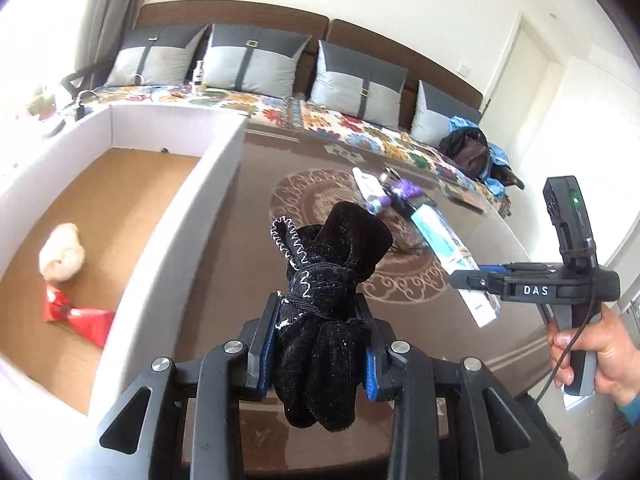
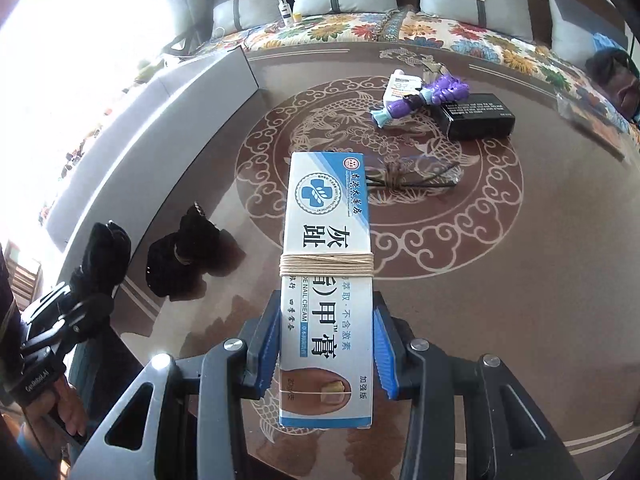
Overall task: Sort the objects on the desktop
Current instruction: 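Carry both items into the white bin and open both tools, then move both tools back over the table toward the black velvet bags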
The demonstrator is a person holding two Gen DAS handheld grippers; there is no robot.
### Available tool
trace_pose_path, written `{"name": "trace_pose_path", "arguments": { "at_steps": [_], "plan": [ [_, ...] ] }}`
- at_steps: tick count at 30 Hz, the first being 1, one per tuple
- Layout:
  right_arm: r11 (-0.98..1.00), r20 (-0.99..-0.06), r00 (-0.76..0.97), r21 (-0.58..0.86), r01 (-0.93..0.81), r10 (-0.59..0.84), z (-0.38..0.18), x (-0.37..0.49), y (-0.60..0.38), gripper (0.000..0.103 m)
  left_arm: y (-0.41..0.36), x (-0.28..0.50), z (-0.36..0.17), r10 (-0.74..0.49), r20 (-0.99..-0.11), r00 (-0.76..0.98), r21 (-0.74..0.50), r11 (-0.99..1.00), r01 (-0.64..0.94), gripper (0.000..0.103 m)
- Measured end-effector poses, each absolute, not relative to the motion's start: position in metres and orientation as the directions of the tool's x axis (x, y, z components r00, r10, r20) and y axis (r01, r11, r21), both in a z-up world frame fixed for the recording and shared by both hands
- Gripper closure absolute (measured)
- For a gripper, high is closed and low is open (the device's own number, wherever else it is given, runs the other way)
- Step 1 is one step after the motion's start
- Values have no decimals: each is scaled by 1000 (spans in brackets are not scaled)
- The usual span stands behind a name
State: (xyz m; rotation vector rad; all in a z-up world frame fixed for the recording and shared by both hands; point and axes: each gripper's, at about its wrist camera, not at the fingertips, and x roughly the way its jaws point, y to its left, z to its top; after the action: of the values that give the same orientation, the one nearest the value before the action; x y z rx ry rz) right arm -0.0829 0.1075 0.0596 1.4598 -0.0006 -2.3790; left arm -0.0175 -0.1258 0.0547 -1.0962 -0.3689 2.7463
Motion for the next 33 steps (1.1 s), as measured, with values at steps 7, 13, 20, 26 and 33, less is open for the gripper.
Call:
{"name": "trace_pose_path", "arguments": {
  "at_steps": [7, 13, 20, 26, 33],
  "plan": [
    [-838, -783, -400, 267, 477, -477, 127, -117, -27, 62, -263, -46, 70, -85, -736, -672, -106, -965, 238, 70],
    [-740, -759, -324, 291, 606, -564, 128, -118, -161, 62, -323, -49, 33, -201, -808, -554, -7, -937, 349, 70],
    [-742, -819, -284, 234, 628, -498, 75, -117, -237, 31, -326, -37, 8, -363, -808, -463, 165, -895, 414, 27],
    [-738, -763, -398, 149, 658, -509, 80, -100, -189, 18, -288, -18, 28, -342, -752, -564, 128, -915, 383, 19],
    [-812, -714, -598, -71, 579, -365, 67, -84, -63, 7, -190, -15, 57, -142, -695, -705, 25, -984, 174, 16]
  ]
}}
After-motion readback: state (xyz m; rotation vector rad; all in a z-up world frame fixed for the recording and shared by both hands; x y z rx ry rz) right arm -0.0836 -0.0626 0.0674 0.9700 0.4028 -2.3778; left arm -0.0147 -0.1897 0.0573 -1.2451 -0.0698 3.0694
